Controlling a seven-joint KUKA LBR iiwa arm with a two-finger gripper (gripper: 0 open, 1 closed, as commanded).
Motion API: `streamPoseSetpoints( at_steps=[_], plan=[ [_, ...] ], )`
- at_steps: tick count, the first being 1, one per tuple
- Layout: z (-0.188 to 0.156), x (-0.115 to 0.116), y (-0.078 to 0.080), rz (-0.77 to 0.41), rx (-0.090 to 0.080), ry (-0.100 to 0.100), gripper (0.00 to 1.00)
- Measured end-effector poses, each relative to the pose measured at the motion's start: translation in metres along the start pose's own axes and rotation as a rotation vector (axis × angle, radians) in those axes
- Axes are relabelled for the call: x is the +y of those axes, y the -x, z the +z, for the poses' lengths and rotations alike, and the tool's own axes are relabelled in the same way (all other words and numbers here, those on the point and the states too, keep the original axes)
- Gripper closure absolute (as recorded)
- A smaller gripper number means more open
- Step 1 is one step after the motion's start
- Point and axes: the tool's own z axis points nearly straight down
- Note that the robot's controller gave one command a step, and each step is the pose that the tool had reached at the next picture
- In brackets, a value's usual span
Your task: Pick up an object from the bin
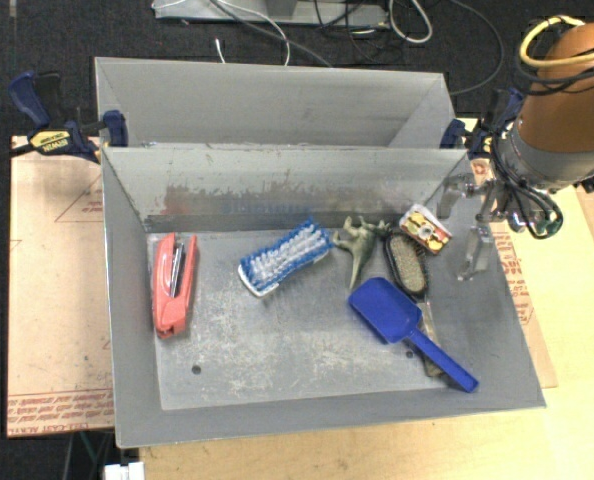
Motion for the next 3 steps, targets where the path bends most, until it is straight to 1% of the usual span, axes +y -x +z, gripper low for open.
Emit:
streamPoseSetpoints(
  at_steps=[1, 2, 3],
  plan=[
    [-0.005, 0.001, 0.001, -0.005, -0.007, -0.001, 0.0],
    [0.111, 0.009, 0.03, 0.206, -0.006, 0.004, 0.0],
    [0.061, 0.013, 0.038, 0.195, -0.019, -0.001, 0.0]
  ],
)
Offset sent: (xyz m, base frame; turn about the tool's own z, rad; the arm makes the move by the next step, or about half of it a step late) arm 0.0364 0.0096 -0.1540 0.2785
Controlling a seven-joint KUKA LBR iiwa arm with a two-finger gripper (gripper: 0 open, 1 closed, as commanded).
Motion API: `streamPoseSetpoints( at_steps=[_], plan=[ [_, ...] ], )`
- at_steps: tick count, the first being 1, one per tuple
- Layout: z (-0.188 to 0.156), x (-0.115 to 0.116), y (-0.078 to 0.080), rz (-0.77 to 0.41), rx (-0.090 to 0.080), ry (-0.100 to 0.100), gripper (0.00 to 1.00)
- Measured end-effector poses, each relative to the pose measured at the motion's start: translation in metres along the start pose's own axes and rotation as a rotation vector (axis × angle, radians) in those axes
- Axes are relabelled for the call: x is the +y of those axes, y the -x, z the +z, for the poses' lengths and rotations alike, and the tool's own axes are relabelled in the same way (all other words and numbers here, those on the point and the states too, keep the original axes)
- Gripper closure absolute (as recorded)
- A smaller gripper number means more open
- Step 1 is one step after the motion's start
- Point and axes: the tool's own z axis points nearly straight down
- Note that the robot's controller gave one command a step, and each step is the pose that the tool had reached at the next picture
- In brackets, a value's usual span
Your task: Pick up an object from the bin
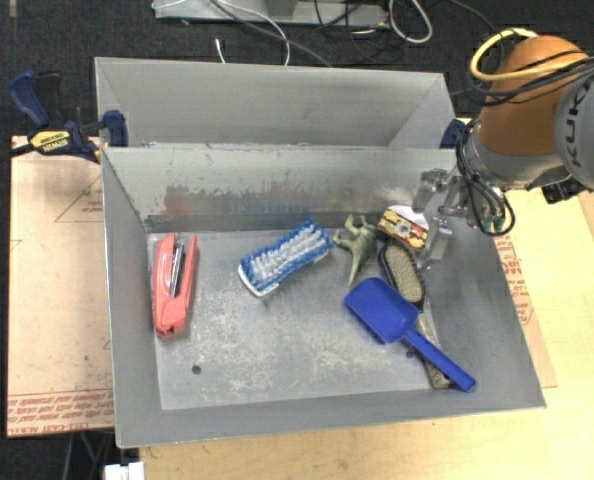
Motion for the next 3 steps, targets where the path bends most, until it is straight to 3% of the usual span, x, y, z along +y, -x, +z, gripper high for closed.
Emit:
streamPoseSetpoints(
  at_steps=[1, 2, 3],
  plan=[
    [0.059, 0.002, -0.007, 0.18, -0.001, 0.01, 0.0],
    [0.079, 0.019, -0.003, 0.861, -0.025, 0.012, 0.0],
    [0.081, 0.019, 0.008, 0.15, -0.035, 0.011, 1.0]
  ],
)
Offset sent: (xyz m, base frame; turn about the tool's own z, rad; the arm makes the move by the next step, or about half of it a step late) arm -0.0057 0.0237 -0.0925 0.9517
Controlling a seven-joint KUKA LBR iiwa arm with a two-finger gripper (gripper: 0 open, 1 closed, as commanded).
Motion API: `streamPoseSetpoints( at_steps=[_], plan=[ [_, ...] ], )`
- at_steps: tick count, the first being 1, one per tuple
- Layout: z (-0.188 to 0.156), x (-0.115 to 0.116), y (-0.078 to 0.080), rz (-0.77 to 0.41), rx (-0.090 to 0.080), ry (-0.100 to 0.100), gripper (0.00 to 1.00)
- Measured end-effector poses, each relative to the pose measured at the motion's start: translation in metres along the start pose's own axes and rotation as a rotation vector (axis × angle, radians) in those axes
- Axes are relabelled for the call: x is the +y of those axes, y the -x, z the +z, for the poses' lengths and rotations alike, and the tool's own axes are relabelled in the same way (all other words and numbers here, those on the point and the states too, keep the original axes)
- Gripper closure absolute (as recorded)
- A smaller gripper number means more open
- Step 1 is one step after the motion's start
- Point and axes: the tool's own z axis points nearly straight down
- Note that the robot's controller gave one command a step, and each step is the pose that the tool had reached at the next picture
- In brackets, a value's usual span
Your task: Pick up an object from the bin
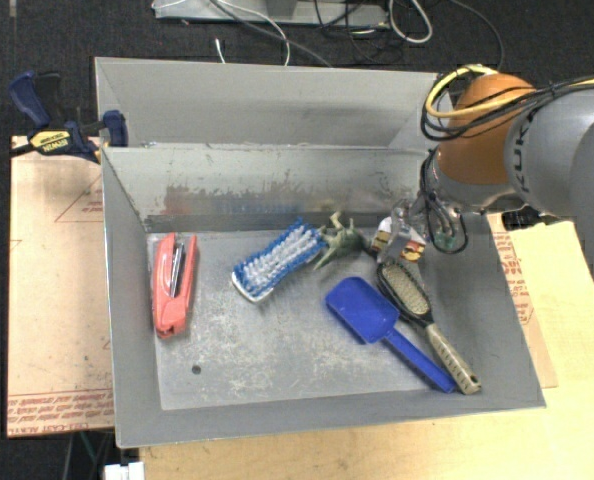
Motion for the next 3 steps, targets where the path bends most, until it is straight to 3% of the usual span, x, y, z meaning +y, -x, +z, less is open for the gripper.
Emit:
streamPoseSetpoints(
  at_steps=[1, 2, 3],
  plan=[
    [0.001, 0.0, 0.003, -0.269, -0.001, 0.004, 1.0],
    [-0.017, 0.002, 0.004, -0.167, -0.008, 0.005, 1.0],
    [-0.04, 0.002, 0.005, -0.267, -0.005, 0.004, 1.0]
  ],
)
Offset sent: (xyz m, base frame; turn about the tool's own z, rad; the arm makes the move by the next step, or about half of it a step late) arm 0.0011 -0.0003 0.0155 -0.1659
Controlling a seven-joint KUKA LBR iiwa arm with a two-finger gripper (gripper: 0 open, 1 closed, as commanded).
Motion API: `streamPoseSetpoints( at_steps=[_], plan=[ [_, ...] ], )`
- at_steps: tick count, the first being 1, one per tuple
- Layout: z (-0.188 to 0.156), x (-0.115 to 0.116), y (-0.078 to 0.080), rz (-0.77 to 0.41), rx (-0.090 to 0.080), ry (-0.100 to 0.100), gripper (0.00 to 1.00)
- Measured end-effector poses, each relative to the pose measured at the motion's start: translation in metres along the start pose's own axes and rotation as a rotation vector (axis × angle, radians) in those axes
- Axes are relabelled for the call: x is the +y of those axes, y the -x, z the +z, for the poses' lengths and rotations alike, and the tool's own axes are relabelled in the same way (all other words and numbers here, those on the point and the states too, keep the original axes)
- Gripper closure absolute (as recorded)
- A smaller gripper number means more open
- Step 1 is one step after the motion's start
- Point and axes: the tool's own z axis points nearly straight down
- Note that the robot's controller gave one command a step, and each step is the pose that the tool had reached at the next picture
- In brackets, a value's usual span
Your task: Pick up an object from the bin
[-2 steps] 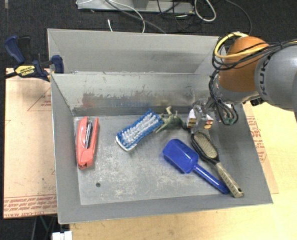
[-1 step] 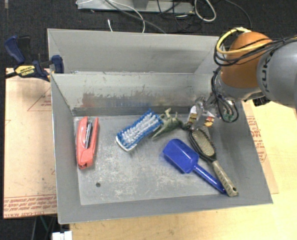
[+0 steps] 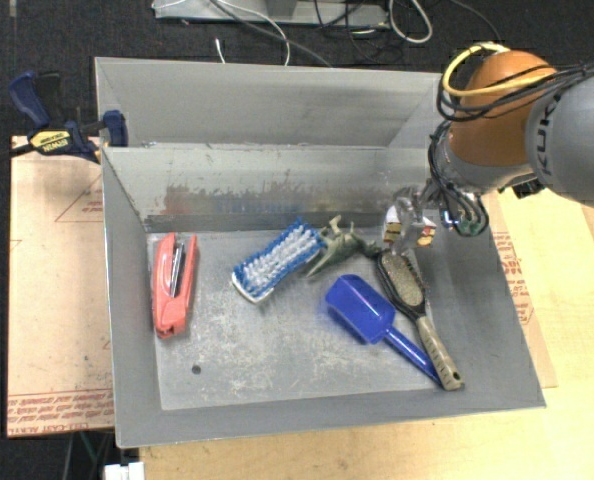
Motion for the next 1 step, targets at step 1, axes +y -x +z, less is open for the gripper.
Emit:
streamPoseSetpoints(
  at_steps=[1],
  plan=[
    [-0.052, 0.0017, 0.0034, 0.087, -0.007, 0.001, 1.0]
  ],
)
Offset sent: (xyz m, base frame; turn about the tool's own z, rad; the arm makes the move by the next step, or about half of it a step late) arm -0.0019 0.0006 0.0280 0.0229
